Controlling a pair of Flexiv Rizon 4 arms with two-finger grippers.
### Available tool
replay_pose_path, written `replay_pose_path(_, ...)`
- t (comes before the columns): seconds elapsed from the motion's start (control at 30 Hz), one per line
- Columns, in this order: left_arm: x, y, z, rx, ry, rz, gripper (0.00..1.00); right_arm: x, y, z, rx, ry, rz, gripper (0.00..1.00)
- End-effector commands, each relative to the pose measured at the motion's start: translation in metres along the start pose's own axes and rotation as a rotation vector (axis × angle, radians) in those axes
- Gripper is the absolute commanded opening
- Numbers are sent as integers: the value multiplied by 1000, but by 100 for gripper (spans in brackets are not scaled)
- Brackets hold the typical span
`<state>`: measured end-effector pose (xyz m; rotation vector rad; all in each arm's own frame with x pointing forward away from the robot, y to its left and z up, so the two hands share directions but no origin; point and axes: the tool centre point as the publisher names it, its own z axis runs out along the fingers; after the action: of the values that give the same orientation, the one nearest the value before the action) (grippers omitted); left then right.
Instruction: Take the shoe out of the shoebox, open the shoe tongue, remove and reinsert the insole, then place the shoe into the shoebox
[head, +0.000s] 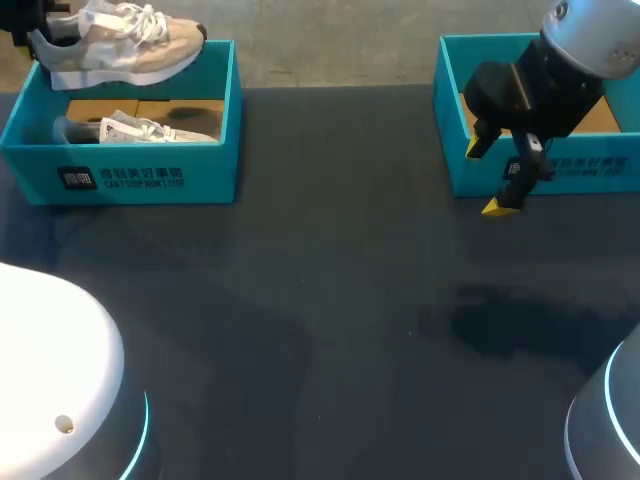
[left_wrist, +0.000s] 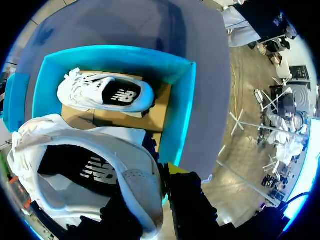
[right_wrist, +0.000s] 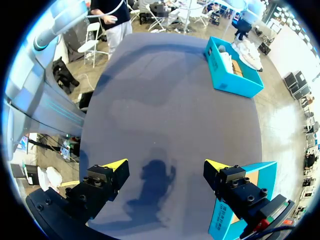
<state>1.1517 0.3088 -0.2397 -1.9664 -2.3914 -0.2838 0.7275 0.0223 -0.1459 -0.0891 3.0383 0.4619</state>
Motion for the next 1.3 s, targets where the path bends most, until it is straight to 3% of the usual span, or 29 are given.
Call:
replay_pose_path(0.03, -3, 3, 14, -18, 11, -6, 0, -1, 1, 1, 3, 2, 1, 100)
replay_pose_path(0.47, -8, 8, 44, 18, 6, -10, 0, -1, 1, 1, 3, 2, 1, 100)
replay_pose_path(0.93, -23, 18, 74, 11, 31, 11, 0, -1, 1, 1, 3, 2, 1, 100)
replay_pose_path(1.3, -38, 28, 104, 60, 16, -3, 0, -1, 1, 1, 3, 2, 1, 100)
